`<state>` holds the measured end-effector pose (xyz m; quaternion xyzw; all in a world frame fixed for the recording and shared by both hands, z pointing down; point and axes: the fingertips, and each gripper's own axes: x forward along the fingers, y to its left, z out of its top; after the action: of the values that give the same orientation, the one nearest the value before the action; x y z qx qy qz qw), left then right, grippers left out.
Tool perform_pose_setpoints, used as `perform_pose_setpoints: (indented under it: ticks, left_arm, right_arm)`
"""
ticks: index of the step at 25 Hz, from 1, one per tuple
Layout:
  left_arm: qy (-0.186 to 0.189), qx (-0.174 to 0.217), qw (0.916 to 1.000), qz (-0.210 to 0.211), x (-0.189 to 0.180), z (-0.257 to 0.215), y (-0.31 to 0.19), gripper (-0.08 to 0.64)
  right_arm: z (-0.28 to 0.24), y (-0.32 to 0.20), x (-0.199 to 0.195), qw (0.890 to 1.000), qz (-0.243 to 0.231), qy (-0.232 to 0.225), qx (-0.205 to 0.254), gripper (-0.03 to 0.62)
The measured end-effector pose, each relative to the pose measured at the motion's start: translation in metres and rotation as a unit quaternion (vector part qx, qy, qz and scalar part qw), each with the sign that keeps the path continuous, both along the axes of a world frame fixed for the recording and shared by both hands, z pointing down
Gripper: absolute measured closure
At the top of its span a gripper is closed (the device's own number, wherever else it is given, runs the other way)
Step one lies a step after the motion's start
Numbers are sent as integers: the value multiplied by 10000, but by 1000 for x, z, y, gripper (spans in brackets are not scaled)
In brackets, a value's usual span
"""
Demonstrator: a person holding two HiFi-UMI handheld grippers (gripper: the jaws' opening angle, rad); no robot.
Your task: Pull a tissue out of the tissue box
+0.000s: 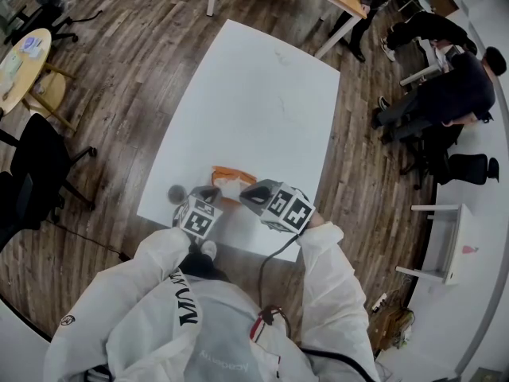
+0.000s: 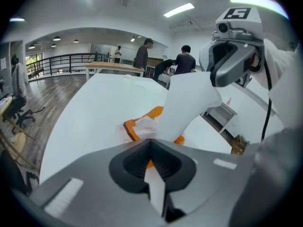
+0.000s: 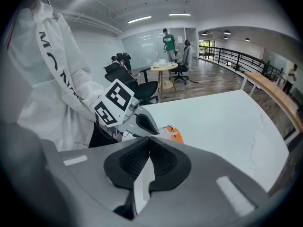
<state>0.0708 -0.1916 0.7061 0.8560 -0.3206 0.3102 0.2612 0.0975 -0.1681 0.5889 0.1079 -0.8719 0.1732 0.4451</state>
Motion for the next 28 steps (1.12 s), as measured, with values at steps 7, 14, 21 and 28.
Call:
perform_pose_setpoints:
  ticks: [7,14,21,28]
  left_arm:
    - [-37,3,10000,-5,-1,3,0,560]
    - [-59,-9,10000,10,-1,4,0,560]
    - [-83,-32,10000,11,-1,6,1,560]
    - [-65,-36,10000,15,0,5,1,558]
  right_arm:
    - [-9,-2,1,9997,128,-202,21,588]
    - [-17,-1,0,9988,221,-432,-24,589]
    - [-35,-4,-2,9962,351,-794,-11,589]
    - [-51,-7,-3,9918,530,-1159,-78,589]
